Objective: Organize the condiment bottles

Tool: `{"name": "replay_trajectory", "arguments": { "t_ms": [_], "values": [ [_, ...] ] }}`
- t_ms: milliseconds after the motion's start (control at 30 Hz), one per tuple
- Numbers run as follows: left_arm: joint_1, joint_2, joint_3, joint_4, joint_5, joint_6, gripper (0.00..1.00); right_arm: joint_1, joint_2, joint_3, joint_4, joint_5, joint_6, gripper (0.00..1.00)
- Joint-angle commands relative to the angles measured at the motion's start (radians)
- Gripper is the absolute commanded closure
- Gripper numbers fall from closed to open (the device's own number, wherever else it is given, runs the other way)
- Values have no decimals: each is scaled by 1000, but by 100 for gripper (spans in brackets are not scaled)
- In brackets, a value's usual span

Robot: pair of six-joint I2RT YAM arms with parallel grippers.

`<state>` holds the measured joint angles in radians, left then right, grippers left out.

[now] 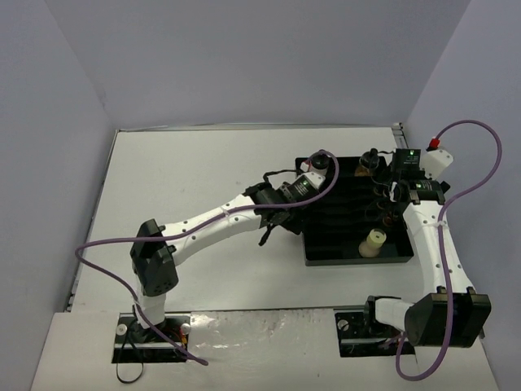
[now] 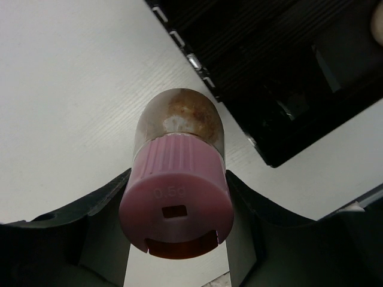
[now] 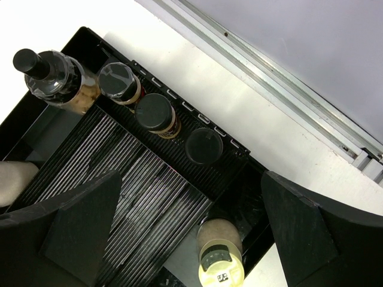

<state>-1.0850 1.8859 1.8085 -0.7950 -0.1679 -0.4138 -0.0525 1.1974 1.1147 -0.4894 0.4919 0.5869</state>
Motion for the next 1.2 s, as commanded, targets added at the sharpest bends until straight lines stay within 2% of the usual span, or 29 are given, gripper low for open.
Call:
{"name": "replay_trajectory", "arguments": {
  "t_ms": [0, 333, 1167],
  "values": [
    [-62, 22, 146, -9, 30, 69, 100, 0, -30, -16, 20, 17, 15, 0],
    [-133, 150, 251, -20, 98, 117, 100, 0, -53, -32, 22, 13, 24, 0],
    [-135, 292, 236, 37, 136, 118, 99, 0, -76, -65, 29, 4, 25, 0]
  ]
}}
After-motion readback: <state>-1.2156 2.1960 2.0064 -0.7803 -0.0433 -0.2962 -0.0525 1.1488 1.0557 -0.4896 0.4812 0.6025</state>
